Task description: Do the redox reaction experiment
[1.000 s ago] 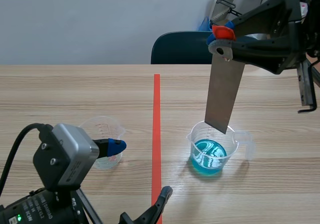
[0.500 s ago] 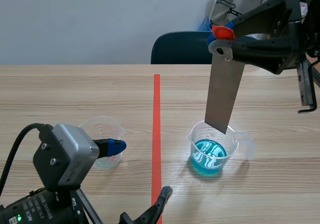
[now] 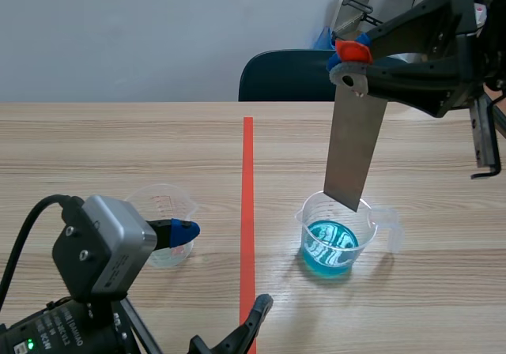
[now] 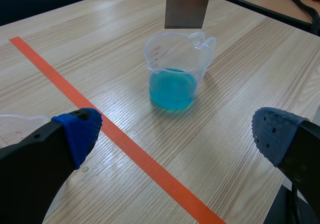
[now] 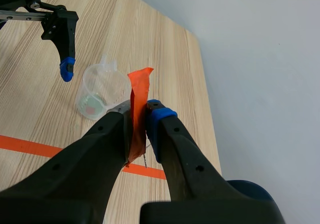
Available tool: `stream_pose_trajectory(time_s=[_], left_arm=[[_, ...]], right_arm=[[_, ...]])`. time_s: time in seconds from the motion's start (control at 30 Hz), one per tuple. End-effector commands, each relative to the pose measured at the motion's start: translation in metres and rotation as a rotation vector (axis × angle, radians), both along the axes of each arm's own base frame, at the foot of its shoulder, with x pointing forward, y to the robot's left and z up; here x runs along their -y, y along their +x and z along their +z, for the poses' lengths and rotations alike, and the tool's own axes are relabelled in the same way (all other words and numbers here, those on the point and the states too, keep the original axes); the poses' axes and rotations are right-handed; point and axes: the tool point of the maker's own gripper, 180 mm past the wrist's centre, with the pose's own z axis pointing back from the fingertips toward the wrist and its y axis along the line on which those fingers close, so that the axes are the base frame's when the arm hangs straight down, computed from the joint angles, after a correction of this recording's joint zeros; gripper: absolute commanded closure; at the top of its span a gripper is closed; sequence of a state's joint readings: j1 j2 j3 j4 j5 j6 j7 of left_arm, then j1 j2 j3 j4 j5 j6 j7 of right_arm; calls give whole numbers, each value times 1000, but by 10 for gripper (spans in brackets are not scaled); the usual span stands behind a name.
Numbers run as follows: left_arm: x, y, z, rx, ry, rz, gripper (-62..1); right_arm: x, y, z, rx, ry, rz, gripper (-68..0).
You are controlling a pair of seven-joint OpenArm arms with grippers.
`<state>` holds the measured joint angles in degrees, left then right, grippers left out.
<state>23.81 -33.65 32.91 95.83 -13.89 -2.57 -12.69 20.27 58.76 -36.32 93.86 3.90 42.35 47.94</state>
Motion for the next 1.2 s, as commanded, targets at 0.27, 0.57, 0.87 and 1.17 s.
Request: stream_pose_trajectory(time_s=[0.27, 0.57, 0.87, 1.17], left_arm=[[2, 3, 12, 32, -30, 5, -623], [2, 3, 11, 31, -30, 5, -623], [2, 3, 11, 31, -30, 5, -623], [2, 3, 12, 32, -30, 5, -623]], right_arm=[[2, 1, 13, 27, 15, 8, -7], [2, -2, 8, 6, 15, 8, -7], [0, -1, -7, -10, 18, -12, -8], [2, 12, -24, 3, -3, -54, -8]])
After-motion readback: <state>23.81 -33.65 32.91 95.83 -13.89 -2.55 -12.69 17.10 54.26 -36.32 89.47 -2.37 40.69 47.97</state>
